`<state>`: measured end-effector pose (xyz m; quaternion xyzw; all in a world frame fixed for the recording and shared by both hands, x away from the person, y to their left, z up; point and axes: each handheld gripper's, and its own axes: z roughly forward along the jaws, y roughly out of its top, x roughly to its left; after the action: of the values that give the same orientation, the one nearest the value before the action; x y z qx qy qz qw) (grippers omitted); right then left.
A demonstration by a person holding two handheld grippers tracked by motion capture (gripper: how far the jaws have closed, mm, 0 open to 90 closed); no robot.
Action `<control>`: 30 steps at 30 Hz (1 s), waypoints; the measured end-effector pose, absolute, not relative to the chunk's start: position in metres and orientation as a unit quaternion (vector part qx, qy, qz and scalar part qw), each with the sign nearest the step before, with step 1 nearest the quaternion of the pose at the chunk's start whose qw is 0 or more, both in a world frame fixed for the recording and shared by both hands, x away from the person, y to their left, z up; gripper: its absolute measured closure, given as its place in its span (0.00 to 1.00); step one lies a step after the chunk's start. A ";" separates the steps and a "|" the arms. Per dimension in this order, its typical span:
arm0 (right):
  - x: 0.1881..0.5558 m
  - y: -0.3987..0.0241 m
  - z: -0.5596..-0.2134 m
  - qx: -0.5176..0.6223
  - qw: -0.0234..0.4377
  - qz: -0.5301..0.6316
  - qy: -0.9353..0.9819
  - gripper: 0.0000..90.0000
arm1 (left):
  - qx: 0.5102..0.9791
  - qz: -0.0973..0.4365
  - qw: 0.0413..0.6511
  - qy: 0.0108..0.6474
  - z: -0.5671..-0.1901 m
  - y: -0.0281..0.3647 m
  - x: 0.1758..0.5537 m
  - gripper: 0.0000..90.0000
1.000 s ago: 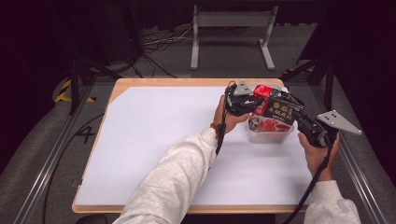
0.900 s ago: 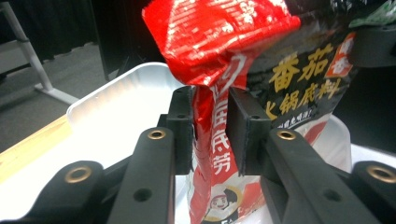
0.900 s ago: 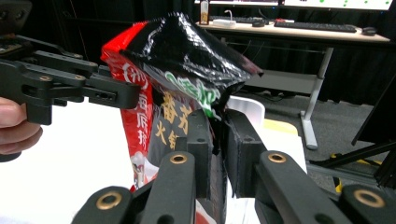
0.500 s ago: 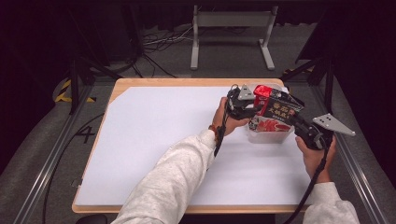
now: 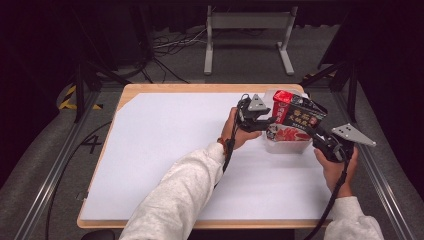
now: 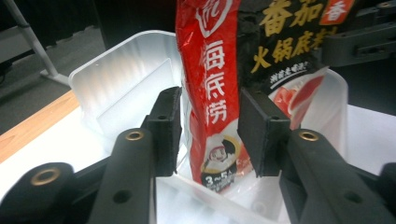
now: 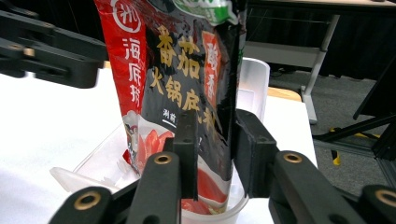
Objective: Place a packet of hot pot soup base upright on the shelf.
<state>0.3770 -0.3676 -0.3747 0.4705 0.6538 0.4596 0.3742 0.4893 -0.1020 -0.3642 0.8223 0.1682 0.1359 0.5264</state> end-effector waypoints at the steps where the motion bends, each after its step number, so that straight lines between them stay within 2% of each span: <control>1: 0.377 -0.367 -0.375 0.472 0.374 0.459 0.653 0.78 | 0.823 0.138 0.525 0.168 -0.363 -0.100 0.488 0.63; 13: 0.371 -0.364 -0.370 0.469 0.373 0.464 0.652 0.70 | 0.833 0.162 0.496 0.182 -0.360 -0.069 0.483 0.42; 30: 0.366 -0.363 -0.366 0.467 0.369 0.465 0.655 0.60 | 0.852 0.185 0.458 0.174 -0.353 -0.034 0.466 0.22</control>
<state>0.3659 -0.3630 -0.3661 0.4668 0.6553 0.4653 0.3689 0.4656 -0.0341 -0.3531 0.8521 0.1736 0.1855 0.4575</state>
